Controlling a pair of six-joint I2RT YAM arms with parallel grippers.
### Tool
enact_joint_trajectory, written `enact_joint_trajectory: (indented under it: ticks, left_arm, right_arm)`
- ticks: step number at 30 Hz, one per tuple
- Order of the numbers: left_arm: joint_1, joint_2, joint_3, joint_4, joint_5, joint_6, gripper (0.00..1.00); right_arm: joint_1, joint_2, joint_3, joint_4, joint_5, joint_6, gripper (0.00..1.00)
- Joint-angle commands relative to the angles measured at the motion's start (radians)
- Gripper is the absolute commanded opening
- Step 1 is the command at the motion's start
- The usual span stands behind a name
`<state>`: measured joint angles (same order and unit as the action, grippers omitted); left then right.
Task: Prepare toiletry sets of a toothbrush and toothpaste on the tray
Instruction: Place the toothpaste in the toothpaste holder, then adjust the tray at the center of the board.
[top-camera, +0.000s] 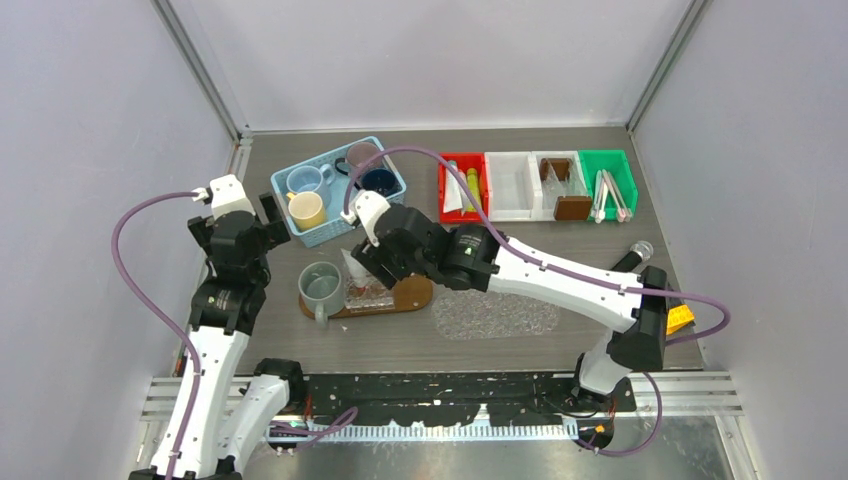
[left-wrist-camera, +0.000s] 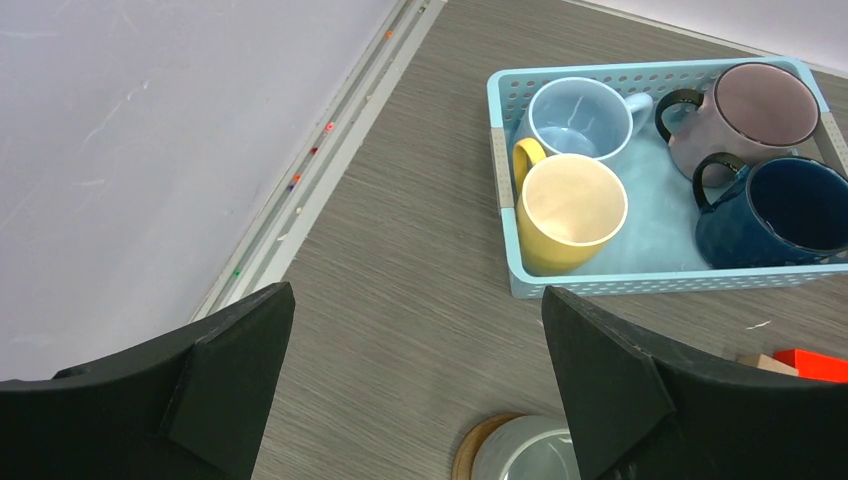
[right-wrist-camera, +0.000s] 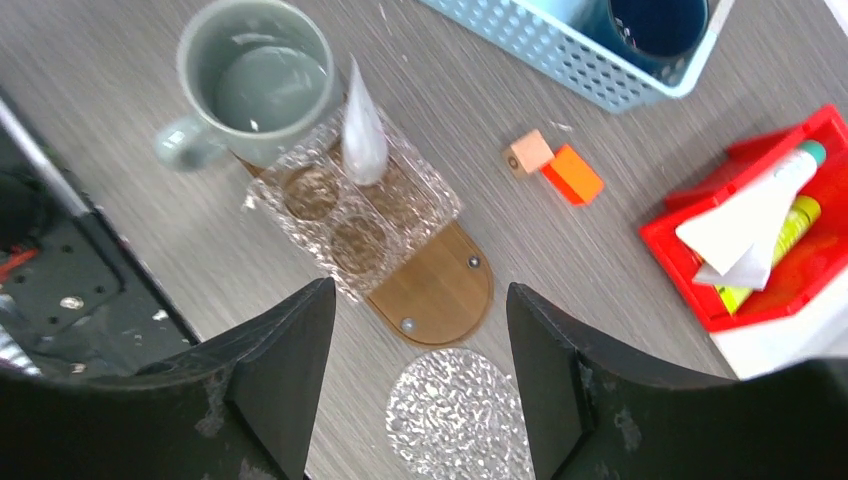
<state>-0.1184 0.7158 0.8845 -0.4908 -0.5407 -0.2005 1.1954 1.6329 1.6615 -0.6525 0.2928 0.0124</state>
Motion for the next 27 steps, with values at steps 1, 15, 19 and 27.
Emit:
enact_joint_trajectory:
  ticks: [1,15,19,27]
  left_arm:
    - [-0.005,-0.007,-0.001,0.029,0.006,0.013,0.99]
    - [-0.005,-0.006,-0.002,0.031,0.008,0.012,0.99]
    - [-0.005,-0.006,-0.004,0.031,0.008,0.012,0.99]
    - [-0.005,0.000,-0.004,0.032,0.012,0.012,0.99]
  right_arm:
    - [-0.010,-0.027,-0.118,0.025,0.092,0.027,0.70]
    - [-0.013,0.100,-0.269,0.137,0.137,0.034,0.68]
    - [-0.014,0.138,-0.259,0.143,0.135,0.031,0.66]
    - [-0.013,0.140,-0.257,0.141,0.077,0.052,0.66]
